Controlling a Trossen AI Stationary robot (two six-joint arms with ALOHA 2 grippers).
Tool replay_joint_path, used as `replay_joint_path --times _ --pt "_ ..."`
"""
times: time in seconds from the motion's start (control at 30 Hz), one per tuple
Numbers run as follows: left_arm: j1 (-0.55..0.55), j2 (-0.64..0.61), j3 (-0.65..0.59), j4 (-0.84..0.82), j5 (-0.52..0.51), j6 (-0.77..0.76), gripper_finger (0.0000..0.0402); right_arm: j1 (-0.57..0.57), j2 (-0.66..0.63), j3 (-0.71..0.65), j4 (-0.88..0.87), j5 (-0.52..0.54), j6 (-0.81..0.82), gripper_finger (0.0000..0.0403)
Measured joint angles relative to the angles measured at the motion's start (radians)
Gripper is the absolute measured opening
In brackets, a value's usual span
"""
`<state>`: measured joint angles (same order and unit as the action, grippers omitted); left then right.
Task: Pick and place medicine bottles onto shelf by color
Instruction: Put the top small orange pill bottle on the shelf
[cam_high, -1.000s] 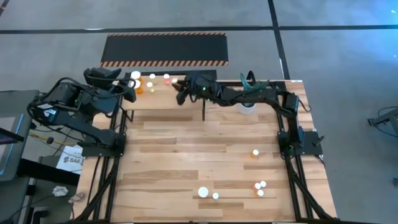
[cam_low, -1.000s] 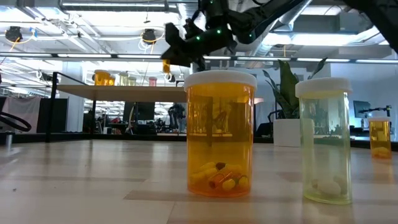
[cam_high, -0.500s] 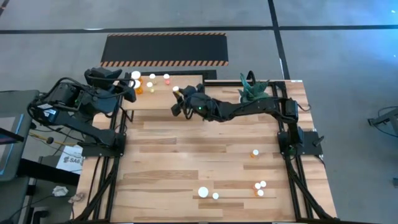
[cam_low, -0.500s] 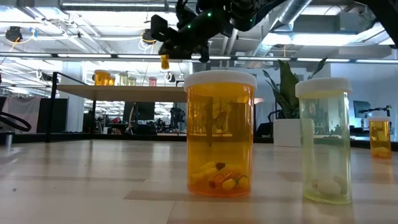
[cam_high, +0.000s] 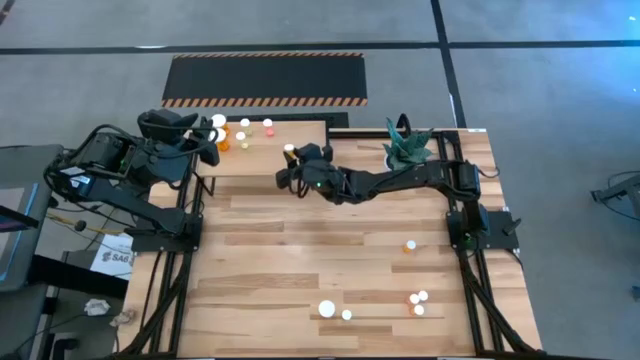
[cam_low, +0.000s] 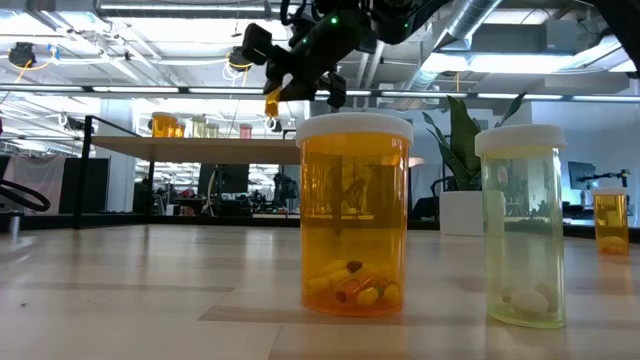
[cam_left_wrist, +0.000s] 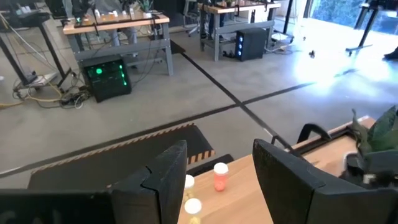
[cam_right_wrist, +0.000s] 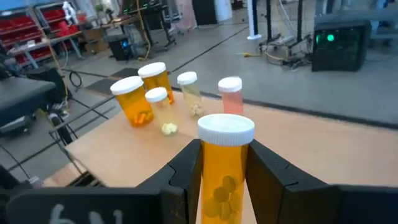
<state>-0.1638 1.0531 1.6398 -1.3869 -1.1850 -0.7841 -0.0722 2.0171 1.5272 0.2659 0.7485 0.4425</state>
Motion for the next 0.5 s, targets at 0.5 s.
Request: replay_joint_path --times 0.5 --pt "0.0 -0.028 0.0 -0.039 0.058 0.261 0.0174 0.053 0.138 0.026 0.142 0.253 0.097 0.0123"
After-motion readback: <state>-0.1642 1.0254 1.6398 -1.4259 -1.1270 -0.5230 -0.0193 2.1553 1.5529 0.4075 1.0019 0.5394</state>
